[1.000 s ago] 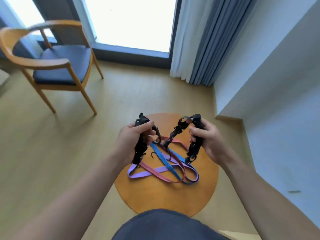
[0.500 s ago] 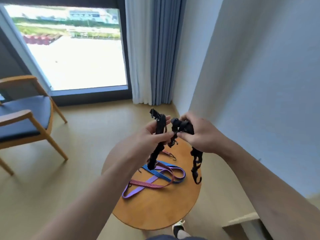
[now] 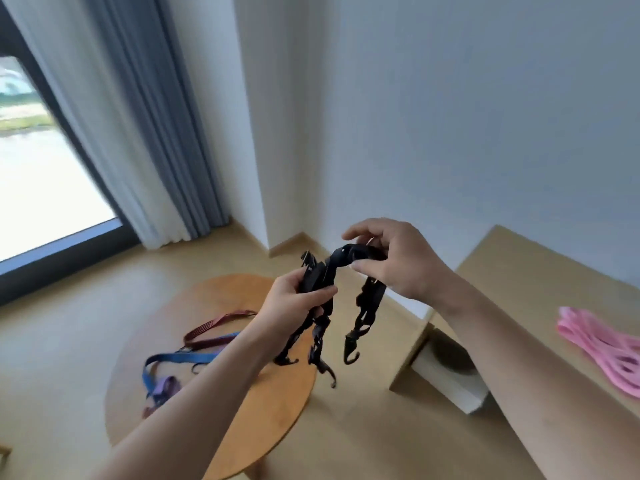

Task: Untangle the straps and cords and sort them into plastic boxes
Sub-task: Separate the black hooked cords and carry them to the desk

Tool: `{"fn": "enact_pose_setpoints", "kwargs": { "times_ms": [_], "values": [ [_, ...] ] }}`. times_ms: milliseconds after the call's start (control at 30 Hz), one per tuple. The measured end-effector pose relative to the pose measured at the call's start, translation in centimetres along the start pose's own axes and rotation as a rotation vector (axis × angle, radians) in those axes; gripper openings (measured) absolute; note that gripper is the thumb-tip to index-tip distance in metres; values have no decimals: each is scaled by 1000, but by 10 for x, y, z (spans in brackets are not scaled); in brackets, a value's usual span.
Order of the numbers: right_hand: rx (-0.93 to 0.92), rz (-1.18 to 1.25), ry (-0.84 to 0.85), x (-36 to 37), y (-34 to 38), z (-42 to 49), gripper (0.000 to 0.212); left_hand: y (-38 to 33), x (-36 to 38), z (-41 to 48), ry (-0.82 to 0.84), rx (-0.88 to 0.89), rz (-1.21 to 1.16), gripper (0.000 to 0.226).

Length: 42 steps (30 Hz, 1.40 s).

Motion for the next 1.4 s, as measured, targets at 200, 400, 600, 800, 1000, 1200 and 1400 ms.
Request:
{"fn": "enact_pose_setpoints", "kwargs": {
  "times_ms": [200,400,600,800,1000,1200,1400],
  "values": [
    [83,246,-239,-92,-40,-82,28,-15,140,-1,291,46,3,38],
    [193,325,-468,-194,-99,-195,24,-14,310,-23,477,84,9,48],
    [343,332,-762,-275,-162,-324,26,-1,473,-68,703,70,58,30],
    [572,434,-998,-314,-221,-438,14,20,602,-119,934,34,179,20],
    [604,506,-1285,-366,-245,-525,12,31,677,-136,1044,-73,248,41],
    [513,623,-1493,-432,-257,-553,42,17,745,-109,1044,-121,179,46],
    [433,724,-1662,-519,-270,-532,26,-11,819,-66,980,-210,156,21]
  ]
}}
Point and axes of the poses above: each hand's wrist, its own z-axis towards the middle knuckle, its own x-axis out of the palm, y = z × x, the point moved 3 cm from there along z, towards the middle knuckle, and after that the axes turned 3 degrees about z, right-handed, at the moved point
